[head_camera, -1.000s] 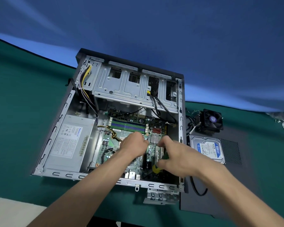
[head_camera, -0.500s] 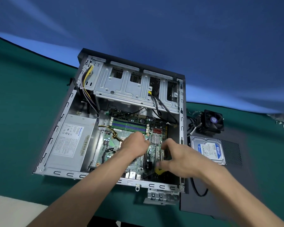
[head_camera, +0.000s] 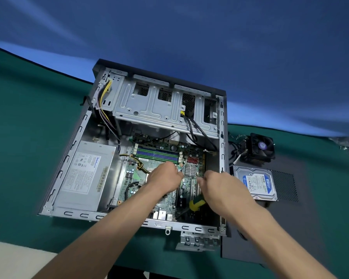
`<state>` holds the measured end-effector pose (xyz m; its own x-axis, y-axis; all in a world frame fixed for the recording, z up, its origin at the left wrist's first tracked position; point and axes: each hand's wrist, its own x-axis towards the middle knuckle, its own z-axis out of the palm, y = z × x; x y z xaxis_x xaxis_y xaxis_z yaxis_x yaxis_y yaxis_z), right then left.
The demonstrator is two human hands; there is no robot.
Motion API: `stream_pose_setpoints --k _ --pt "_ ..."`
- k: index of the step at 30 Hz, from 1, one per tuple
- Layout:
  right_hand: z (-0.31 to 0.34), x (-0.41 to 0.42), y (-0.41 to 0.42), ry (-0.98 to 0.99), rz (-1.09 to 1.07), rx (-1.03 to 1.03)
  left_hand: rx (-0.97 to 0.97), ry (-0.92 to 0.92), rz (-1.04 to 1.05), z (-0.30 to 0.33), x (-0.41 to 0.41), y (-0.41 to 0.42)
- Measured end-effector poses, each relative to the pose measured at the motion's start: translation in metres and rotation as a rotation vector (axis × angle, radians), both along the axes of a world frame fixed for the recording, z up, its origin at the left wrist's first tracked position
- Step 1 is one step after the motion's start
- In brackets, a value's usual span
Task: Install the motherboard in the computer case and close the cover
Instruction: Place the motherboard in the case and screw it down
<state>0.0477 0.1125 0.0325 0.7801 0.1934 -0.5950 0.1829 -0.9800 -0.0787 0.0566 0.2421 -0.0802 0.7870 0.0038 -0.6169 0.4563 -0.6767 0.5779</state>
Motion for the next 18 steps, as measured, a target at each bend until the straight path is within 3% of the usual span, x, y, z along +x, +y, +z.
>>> stream_pose_setpoints --k 3,7,11,14,18 --pt "0.005 0.004 -0.001 0.205 -0.062 0.093 -0.003 0.004 0.005 0.000 0.000 0.000" --pt "0.003 0.000 -0.003 0.088 0.002 -0.003 -0.003 0.011 0.000 -0.001 0.001 0.000" --pt "0.007 -0.002 0.001 0.230 -0.025 0.081 0.008 0.005 -0.005 -0.001 0.001 0.000" --pt "0.002 -0.004 0.007 0.063 0.020 -0.019 -0.007 0.009 0.004 -0.001 0.002 0.000" --pt "0.004 0.000 0.008 0.260 -0.092 0.118 0.007 0.010 0.005 0.000 0.001 0.000"
